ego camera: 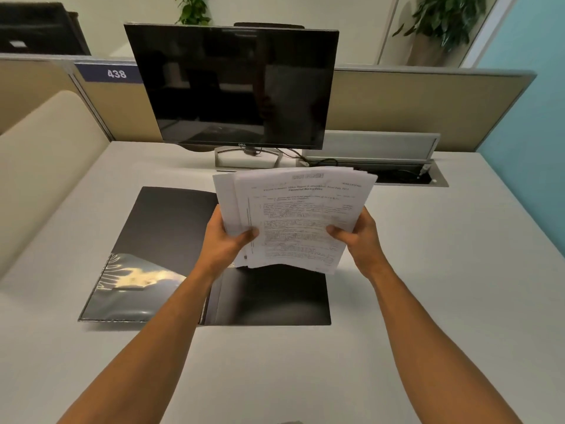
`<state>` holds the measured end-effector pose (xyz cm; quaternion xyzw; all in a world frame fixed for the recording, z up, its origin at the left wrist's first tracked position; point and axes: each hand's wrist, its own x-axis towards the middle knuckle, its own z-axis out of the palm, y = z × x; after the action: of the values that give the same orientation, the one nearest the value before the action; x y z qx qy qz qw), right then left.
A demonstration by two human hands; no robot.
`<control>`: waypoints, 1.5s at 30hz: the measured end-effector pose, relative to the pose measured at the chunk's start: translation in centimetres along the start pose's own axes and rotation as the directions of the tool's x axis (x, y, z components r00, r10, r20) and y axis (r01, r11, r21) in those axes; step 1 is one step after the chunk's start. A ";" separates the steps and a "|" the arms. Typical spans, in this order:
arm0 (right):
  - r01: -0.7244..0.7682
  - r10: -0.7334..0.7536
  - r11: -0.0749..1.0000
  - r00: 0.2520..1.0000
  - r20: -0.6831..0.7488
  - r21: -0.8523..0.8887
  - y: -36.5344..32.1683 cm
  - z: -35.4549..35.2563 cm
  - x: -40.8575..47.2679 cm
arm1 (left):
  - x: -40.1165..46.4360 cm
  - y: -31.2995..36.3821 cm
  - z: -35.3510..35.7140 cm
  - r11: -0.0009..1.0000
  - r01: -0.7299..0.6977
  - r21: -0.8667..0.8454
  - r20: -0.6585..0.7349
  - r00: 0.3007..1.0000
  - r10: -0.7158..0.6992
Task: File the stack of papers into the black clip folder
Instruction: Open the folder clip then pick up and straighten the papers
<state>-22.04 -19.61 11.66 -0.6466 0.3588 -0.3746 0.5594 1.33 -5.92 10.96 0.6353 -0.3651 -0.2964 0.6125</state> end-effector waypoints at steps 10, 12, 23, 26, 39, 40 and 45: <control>-0.035 0.033 0.999 0.996 -0.077 -0.034 0.9 2.8 -0.3 | 0.0 -0.8 2.3 0.996 0.018 -0.086 -0.027 0.999 -0.020; -0.027 0.025 0.999 0.996 -0.090 -0.021 1.0 2.7 -0.4 | 0.1 -0.9 2.0 0.997 0.030 -0.071 -0.024 0.999 -0.032; -0.066 0.068 0.998 0.988 -0.139 0.022 1.7 3.4 -0.7 | -0.1 -0.8 2.4 0.996 0.067 -0.064 -0.026 0.997 -0.069; -0.072 0.073 0.997 0.989 -0.127 0.012 1.6 3.7 -0.8 | -0.1 -0.8 2.4 0.997 0.056 -0.055 -0.038 0.998 -0.058; -0.105 0.109 0.994 0.986 -0.127 0.036 3.4 4.2 -1.5 | -1.3 -2.0 3.5 0.993 0.113 -0.034 -0.100 0.988 -0.116; -0.108 0.110 0.994 0.986 -0.128 0.027 3.5 4.2 -1.4 | -1.2 -1.9 3.6 0.992 0.120 -0.033 -0.103 0.987 -0.123; -0.069 0.068 0.998 0.983 -0.170 0.004 3.2 3.9 -1.0 | -0.7 -1.1 3.5 0.995 0.082 -0.063 -0.095 0.992 -0.087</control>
<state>-19.16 -17.33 8.02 -0.6000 0.4276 -0.4087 0.5387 -1.79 -7.32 9.60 0.6454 -0.2986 -0.3014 0.6351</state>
